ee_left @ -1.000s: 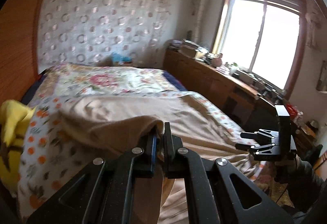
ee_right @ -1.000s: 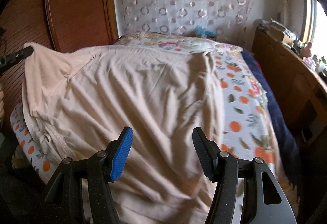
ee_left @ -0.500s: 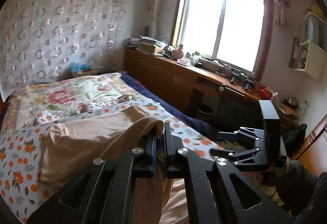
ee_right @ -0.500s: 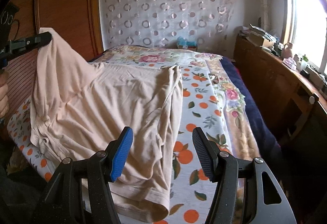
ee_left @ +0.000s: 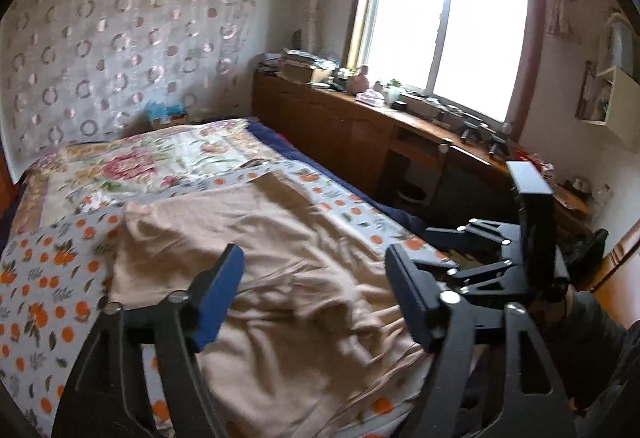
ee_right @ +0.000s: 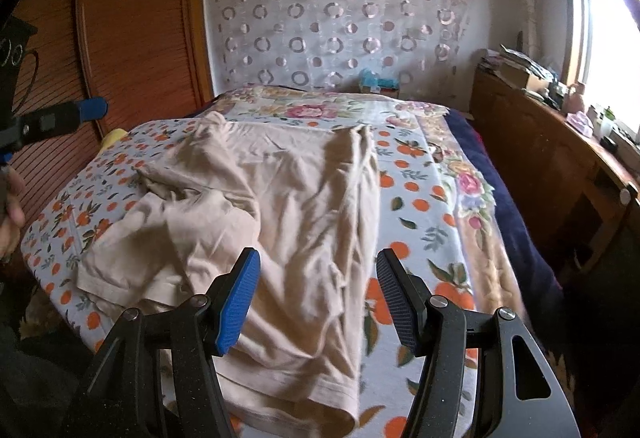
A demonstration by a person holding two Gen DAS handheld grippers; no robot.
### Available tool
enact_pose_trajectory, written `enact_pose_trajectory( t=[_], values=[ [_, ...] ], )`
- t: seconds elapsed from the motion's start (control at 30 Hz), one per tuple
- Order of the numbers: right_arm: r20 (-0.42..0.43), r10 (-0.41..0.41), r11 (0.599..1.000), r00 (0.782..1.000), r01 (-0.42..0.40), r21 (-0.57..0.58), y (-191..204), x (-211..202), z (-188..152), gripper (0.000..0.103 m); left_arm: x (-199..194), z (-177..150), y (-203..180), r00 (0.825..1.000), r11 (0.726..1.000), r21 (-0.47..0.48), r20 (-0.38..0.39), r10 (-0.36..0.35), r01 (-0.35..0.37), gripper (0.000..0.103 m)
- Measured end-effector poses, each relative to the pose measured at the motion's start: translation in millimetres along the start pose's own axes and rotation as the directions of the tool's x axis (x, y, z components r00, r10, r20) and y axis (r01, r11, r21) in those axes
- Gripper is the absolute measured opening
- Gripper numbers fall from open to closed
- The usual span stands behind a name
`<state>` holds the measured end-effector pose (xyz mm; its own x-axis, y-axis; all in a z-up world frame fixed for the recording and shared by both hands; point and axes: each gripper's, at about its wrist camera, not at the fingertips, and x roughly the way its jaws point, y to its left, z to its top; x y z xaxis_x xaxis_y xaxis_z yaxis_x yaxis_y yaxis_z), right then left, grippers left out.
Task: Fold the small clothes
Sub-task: 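Grasp the shirt with the right tool, fold it over and release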
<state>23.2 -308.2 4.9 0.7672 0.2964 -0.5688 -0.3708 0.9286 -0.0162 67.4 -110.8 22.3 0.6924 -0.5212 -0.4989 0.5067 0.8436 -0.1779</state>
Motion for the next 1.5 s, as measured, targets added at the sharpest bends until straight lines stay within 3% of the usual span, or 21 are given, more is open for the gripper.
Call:
enact_pose_trajectory(
  t=[0.3,0.5,0.53,0.6,0.63,0.67,0.73,0.93,1.1,1.23,1.3,1.33,1.5],
  values=[
    [-0.037,0.109,0.993,0.993,-0.111,-0.048,24,33,12,0.062,-16,-30,43,0.989,0.987,-0.069,-0.007,0.146,-0.146,0.077],
    [-0.103,0.139,0.981,0.985,-0.151,-0.122,51,69,19,0.062,-19,-46,61,0.984,0.979,-0.100,-0.023,0.175,-0.176,0.077],
    [-0.115,0.121,0.980,0.986,-0.137,-0.142,53,76,21,0.060,-18,-47,62,0.984,0.978,-0.102,-0.025,0.179,-0.181,0.077],
    [-0.128,0.068,0.980,0.989,-0.090,-0.179,53,86,22,0.036,-19,-49,63,0.983,0.978,-0.104,-0.024,0.179,-0.181,0.077],
    [-0.129,0.066,0.981,0.989,-0.088,-0.174,49,87,24,0.016,-20,-50,64,0.983,0.978,-0.105,-0.023,0.181,-0.182,0.077],
    [-0.121,0.081,0.981,0.989,-0.101,-0.164,43,86,24,0.009,-20,-51,64,0.983,0.978,-0.102,-0.022,0.183,-0.185,0.077],
    [-0.087,0.086,0.983,0.992,-0.099,-0.154,36,74,26,0.009,-21,-52,63,0.981,0.976,-0.099,-0.029,0.190,-0.192,0.077],
    [-0.003,0.077,0.996,0.997,-0.077,-0.043,3,28,28,0.008,-24,-56,64,0.980,0.975,-0.102,-0.012,0.198,-0.198,0.077],
    [-0.097,0.028,0.999,0.995,-0.031,-0.030,-13,40,9,0.009,-26,-56,66,0.977,0.971,-0.111,-0.001,0.215,-0.214,0.077],
    [-0.131,0.031,0.999,0.991,-0.033,-0.016,-13,49,4,0.021,-26,-57,68,0.973,0.966,-0.116,-0.003,0.232,-0.231,0.077],
    [-0.119,0.042,0.999,0.992,-0.044,-0.014,-17,44,6,0.039,-26,-58,69,0.971,0.964,-0.117,-0.006,0.240,-0.240,0.077],
    [-0.106,0.045,0.999,0.993,-0.046,-0.012,-17,40,7,0.052,-26,-58,70,0.969,0.963,-0.115,-0.007,0.246,-0.245,0.077],
    [-0.041,0.015,0.999,0.999,-0.017,-0.043,-8,17,18,0.055,-26,-59,72,0.967,0.961,-0.112,-0.007,0.254,-0.253,0.077]
  ],
)
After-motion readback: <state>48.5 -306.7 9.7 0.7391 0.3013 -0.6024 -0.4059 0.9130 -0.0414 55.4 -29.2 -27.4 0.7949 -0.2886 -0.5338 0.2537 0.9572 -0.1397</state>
